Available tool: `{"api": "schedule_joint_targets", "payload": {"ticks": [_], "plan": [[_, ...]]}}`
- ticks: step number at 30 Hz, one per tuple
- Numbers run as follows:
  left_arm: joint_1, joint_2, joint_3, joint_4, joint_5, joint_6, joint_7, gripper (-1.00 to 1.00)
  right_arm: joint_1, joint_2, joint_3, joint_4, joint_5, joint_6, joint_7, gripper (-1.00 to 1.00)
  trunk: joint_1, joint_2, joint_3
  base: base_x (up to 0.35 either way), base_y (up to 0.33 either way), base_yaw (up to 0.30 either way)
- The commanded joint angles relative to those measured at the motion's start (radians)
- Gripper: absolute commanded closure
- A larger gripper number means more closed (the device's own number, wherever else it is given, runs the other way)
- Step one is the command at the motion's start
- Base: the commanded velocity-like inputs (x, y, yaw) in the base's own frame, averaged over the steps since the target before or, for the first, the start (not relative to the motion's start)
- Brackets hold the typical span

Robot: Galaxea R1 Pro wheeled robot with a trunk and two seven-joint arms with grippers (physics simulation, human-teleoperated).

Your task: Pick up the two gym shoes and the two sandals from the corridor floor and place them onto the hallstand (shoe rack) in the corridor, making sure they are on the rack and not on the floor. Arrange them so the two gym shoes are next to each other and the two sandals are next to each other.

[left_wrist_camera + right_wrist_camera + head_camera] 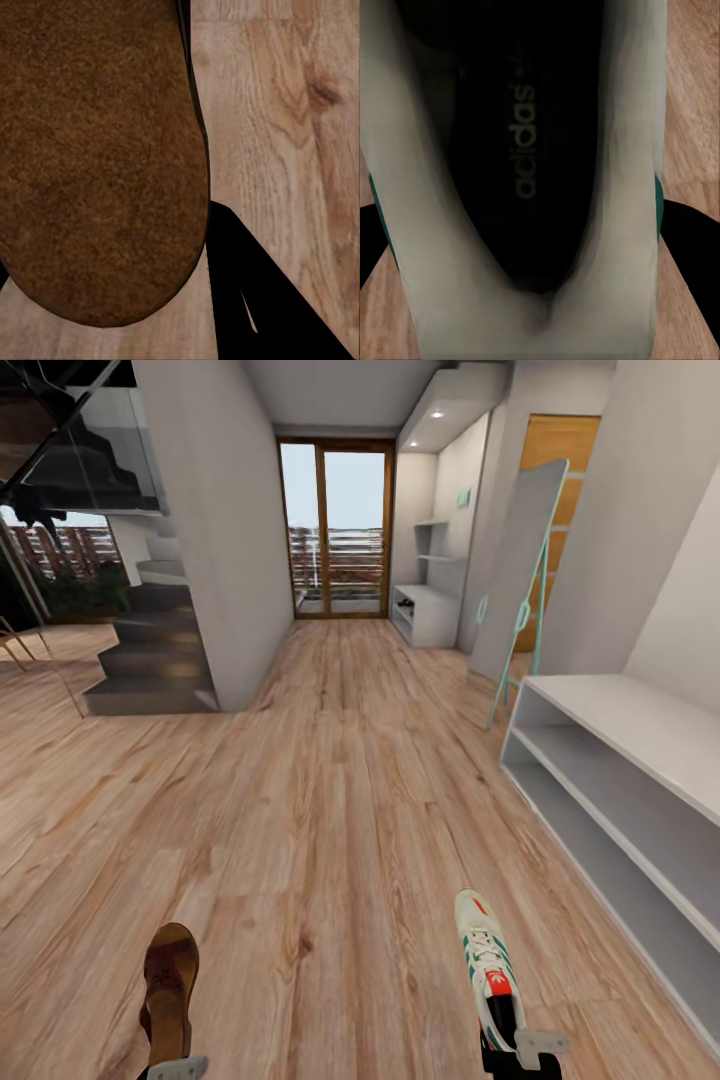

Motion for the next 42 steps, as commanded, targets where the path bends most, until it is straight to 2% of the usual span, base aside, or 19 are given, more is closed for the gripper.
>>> {"api": "schedule_joint_targets", "payload": {"ticks": [1, 42], "plan": [[-0.001, 0.0, 0.004, 0.001, -0.006, -0.003, 0.001, 1.0, -0.001, 0.001, -0.005, 0.001, 0.011, -0.003, -0.004, 1.0, 0.0, 0.0, -0.001, 0.336, 0.0, 0.0], [-0.001, 0.002, 0.004, 0.001, -0.006, -0.003, 0.0, 1.0, -0.001, 0.0, -0.006, 0.02, 0.011, -0.003, -0.004, 1.0, 0.0, 0.0, -0.001, 0.336, 0.0, 0.0]]}}
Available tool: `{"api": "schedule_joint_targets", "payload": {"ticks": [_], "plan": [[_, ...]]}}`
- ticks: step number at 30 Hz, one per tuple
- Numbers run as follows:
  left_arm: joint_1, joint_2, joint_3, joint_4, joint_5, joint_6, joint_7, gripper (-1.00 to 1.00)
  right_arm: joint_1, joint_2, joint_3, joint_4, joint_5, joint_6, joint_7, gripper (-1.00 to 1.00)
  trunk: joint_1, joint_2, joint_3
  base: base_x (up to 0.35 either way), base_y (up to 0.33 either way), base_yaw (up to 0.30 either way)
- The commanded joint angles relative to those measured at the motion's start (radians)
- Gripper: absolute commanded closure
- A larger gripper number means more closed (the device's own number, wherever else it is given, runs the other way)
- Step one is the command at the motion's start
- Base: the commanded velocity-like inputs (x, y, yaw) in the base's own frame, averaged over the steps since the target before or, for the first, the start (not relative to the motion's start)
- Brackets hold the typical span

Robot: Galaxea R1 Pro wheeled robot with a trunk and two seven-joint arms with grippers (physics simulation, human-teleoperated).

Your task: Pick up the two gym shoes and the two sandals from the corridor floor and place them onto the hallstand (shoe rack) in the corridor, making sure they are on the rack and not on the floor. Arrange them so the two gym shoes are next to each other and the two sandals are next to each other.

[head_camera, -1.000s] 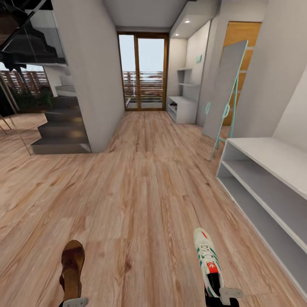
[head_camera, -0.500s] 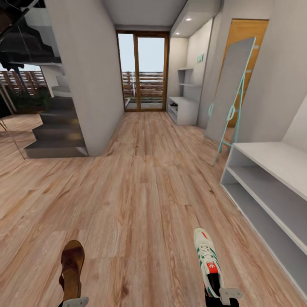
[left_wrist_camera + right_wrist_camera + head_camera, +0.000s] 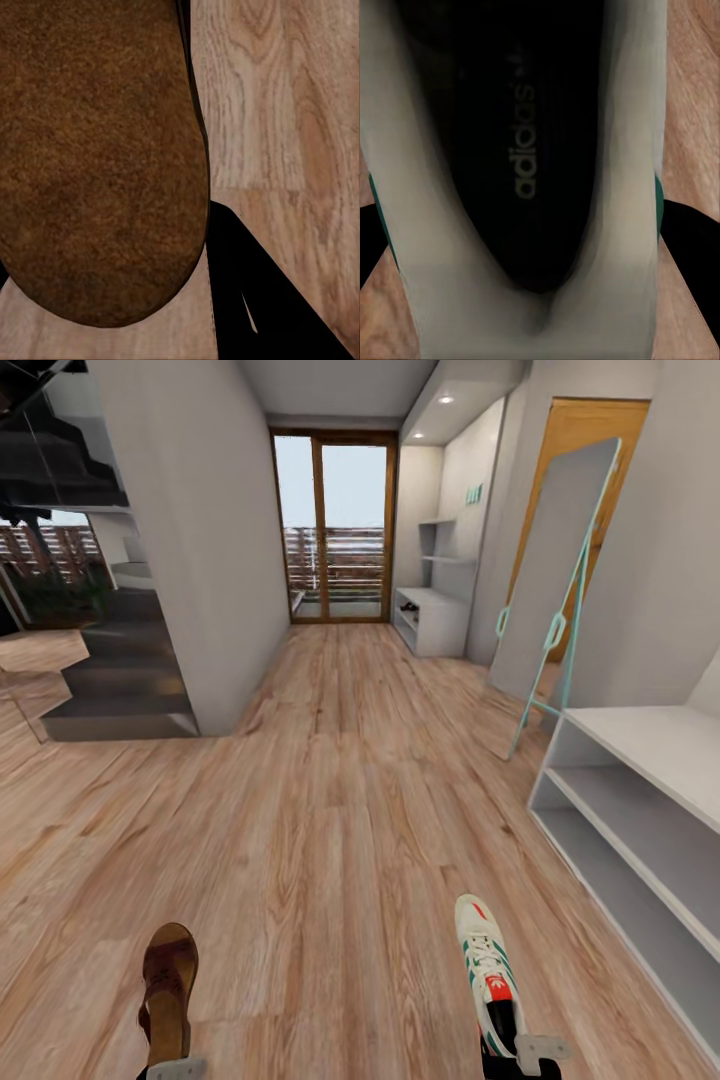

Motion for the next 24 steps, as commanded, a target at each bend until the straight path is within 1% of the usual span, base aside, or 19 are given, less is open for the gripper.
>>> {"api": "schedule_joint_targets", "payload": {"ticks": [1, 24], "plan": [[-0.001, -0.001, 0.004, 0.001, -0.006, -0.003, 0.001, 1.0, -0.001, 0.001, -0.005, 0.0, 0.011, -0.003, -0.004, 1.0, 0.0, 0.0, -0.001, 0.336, 0.0, 0.0], [-0.001, -0.001, 0.002, 0.002, -0.006, -0.004, 0.001, 1.0, -0.001, -0.001, -0.002, 0.007, 0.015, -0.003, -0.003, 1.0, 0.0, 0.0, -0.001, 0.336, 0.0, 0.0]]}}
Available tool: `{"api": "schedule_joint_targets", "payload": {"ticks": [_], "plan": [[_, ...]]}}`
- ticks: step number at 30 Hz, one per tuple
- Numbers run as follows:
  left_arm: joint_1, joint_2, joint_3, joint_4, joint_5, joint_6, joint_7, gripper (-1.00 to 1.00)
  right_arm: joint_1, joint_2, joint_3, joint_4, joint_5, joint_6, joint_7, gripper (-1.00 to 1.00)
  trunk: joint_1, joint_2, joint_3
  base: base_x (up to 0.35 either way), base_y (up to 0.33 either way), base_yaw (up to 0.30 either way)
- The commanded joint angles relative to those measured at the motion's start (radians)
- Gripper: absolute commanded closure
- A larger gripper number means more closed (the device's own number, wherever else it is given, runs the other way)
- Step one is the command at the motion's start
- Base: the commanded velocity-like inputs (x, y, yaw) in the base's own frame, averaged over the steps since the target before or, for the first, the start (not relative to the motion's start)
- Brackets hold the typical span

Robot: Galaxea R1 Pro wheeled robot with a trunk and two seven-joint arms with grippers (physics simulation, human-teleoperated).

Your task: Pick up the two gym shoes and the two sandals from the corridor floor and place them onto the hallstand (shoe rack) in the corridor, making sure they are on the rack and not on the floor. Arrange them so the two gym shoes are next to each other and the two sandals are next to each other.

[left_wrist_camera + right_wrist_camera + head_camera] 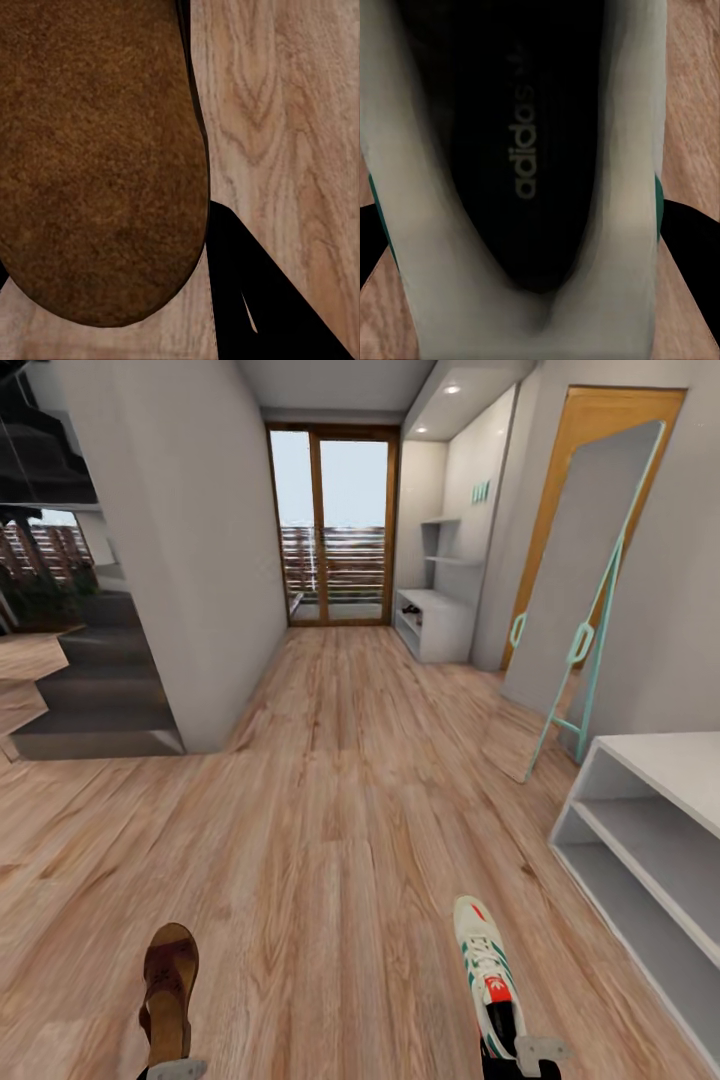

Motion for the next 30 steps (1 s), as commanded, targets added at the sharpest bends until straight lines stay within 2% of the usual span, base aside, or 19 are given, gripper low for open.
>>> {"api": "schedule_joint_targets", "payload": {"ticks": [1, 30], "plan": [[-0.001, 0.0, 0.004, 0.001, -0.006, -0.003, 0.001, 1.0, -0.001, 0.001, -0.005, 0.001, 0.011, -0.003, -0.004, 1.0, 0.0, 0.0, -0.001, 0.336, 0.0, 0.0], [-0.001, 0.0, 0.004, 0.001, -0.006, -0.002, 0.001, 1.0, -0.001, 0.001, -0.005, 0.004, 0.009, -0.003, -0.004, 1.0, 0.0, 0.0, -0.001, 0.336, 0.0, 0.0]]}}
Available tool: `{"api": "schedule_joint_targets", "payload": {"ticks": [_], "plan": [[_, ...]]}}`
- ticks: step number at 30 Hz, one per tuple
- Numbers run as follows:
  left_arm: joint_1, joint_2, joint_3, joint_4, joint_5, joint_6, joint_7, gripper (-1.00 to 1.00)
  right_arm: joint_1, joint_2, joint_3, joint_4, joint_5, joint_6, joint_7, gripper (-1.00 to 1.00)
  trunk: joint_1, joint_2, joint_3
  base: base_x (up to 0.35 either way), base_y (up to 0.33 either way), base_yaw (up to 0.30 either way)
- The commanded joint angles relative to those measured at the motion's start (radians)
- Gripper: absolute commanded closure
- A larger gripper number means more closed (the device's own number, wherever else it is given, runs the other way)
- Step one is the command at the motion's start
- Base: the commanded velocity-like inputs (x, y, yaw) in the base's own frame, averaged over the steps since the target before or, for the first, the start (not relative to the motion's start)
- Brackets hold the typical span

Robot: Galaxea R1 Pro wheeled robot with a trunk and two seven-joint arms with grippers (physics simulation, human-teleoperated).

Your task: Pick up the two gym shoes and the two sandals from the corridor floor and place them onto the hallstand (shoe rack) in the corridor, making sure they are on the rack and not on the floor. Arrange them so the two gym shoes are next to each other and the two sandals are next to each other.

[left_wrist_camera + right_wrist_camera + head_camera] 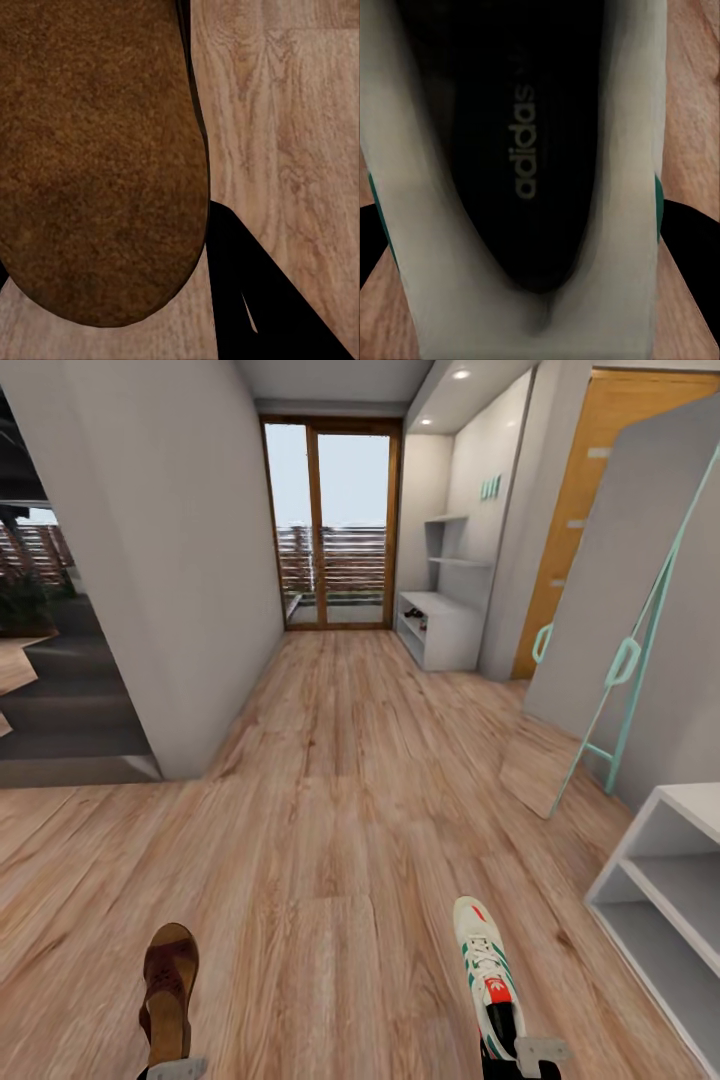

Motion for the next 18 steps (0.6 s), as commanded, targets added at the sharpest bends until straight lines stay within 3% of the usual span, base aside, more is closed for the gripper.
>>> {"api": "schedule_joint_targets", "payload": {"ticks": [1, 18], "plan": [[-0.001, 0.0, 0.004, 0.001, -0.006, -0.002, 0.001, 1.0, -0.001, 0.001, -0.005, 0.001, 0.011, -0.003, -0.004, 1.0, 0.0, 0.0, -0.001, 0.336, 0.0, 0.0], [-0.001, 0.0, 0.004, 0.001, -0.007, -0.003, 0.001, 1.0, -0.001, 0.001, -0.005, 0.014, 0.011, -0.003, -0.004, 1.0, 0.0, 0.0, -0.001, 0.336, 0.0, 0.0]]}}
